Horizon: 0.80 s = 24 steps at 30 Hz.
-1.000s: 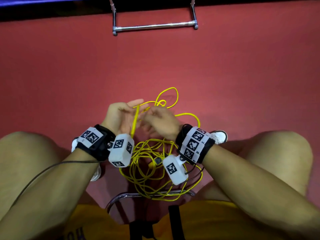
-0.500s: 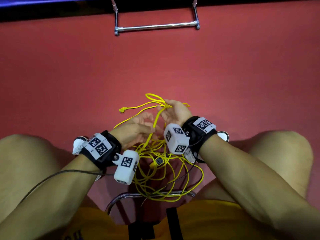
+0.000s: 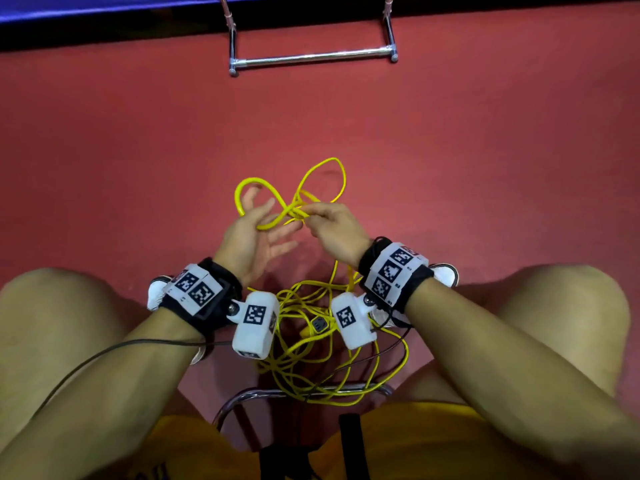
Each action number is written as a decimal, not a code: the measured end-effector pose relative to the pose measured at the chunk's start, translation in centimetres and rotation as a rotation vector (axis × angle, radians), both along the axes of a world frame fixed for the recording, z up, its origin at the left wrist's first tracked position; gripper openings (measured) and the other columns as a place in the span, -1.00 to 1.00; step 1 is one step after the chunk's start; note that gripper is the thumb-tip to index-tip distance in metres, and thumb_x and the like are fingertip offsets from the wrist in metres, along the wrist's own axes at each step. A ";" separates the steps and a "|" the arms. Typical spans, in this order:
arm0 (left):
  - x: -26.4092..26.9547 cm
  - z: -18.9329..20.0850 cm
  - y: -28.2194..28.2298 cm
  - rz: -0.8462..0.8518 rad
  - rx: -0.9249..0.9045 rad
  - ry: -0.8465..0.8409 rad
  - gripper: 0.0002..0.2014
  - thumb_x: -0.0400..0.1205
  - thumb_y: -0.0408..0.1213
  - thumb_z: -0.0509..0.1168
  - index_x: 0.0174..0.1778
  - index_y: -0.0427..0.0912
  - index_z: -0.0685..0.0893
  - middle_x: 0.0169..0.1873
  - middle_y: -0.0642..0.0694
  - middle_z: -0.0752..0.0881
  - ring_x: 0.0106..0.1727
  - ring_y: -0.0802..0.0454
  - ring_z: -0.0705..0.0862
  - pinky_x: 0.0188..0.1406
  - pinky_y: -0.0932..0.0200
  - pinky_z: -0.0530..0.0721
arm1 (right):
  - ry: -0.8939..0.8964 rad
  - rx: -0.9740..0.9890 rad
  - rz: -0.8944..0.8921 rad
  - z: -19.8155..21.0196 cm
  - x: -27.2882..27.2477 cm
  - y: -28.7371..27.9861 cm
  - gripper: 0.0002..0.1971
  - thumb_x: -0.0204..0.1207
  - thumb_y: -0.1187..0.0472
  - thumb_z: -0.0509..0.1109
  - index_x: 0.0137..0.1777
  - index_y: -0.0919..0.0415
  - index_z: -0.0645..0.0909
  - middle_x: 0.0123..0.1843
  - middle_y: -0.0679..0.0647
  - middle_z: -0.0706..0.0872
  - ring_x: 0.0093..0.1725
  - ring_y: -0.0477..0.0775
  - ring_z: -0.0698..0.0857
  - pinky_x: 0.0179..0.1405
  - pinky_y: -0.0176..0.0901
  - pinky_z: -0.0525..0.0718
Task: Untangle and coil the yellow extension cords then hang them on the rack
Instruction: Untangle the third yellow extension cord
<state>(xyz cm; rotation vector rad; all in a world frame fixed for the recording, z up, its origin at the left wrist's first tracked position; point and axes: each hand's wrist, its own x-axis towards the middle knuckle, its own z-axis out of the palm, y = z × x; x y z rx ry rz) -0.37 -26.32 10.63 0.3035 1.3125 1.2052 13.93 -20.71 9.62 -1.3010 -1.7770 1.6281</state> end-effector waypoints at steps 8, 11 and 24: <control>-0.6 -0.2 0.1 -0.038 -0.027 0.133 -0.82 0.64 -0.20 0.35 0.06 0.17 0.53 -0.22 0.04 0.60 -0.29 0.03 0.64 -0.29 0.10 0.58 | -0.212 0.135 0.104 -2.1 0.6 0.4 -0.76 0.63 0.02 0.32 -0.05 0.13 0.76 -0.36 0.16 0.67 -0.37 0.03 0.49 -0.28 -0.01 0.51; -1.3 -0.6 -0.2 -0.031 0.106 0.304 -0.28 0.31 -0.42 0.38 0.27 0.40 0.45 0.10 -0.03 0.55 -0.07 0.01 0.68 -0.18 0.07 0.64 | -0.272 0.125 0.114 -2.3 0.7 0.9 -0.77 0.66 0.11 0.31 -0.05 0.18 0.77 -0.39 0.03 0.58 -0.34 0.05 0.48 -0.25 -0.06 0.48; -1.3 -3.4 -1.4 -0.314 0.160 0.989 -0.17 0.42 -0.75 0.32 0.53 0.03 0.38 0.70 -0.21 -0.13 0.12 0.01 0.68 -0.20 0.56 0.61 | -0.348 0.123 0.123 -1.3 1.1 1.5 -0.73 0.69 0.12 0.29 -0.06 0.22 0.78 -0.44 0.03 0.48 -0.32 0.09 0.47 -0.24 -0.11 0.46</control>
